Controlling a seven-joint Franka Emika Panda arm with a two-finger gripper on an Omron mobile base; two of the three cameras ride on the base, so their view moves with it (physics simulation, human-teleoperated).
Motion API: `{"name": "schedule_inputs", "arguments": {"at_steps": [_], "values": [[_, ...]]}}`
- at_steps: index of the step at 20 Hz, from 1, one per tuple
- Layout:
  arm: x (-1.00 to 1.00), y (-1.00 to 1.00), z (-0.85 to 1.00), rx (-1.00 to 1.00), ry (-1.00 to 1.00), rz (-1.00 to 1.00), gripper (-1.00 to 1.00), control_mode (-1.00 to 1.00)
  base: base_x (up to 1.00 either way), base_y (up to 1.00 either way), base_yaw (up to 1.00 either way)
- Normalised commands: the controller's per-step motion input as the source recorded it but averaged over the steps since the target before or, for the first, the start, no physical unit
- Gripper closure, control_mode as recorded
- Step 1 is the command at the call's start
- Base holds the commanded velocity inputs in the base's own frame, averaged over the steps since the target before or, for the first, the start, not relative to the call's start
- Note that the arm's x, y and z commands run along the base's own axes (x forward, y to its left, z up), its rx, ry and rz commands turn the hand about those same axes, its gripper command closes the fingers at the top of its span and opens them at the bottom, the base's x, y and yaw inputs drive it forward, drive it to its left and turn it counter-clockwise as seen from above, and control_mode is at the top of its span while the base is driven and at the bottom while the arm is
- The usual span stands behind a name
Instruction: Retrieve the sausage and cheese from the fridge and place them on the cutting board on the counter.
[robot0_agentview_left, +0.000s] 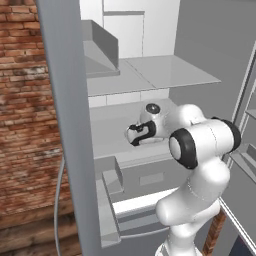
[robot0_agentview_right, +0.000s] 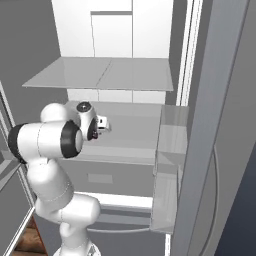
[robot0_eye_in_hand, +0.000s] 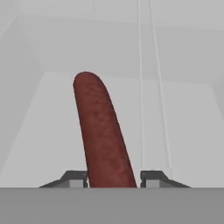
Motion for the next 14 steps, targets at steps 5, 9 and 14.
{"name": "schedule_inputs", "arguments": {"at_steps": [5,9,14], "values": [[-1.00,-0.46,0.55,0.00,-0.02,-0.01,1.00,-1.00,0.00,0.00,0.00],[-0.93,-0.42,1.00,0.00,0.02,0.00,1.00,-1.00,0.00,0.00,0.00],[-0.88,-0.19,1.00,0.00,0.12,0.00,1.00,-1.00,0.00,0.00,0.00]]}}
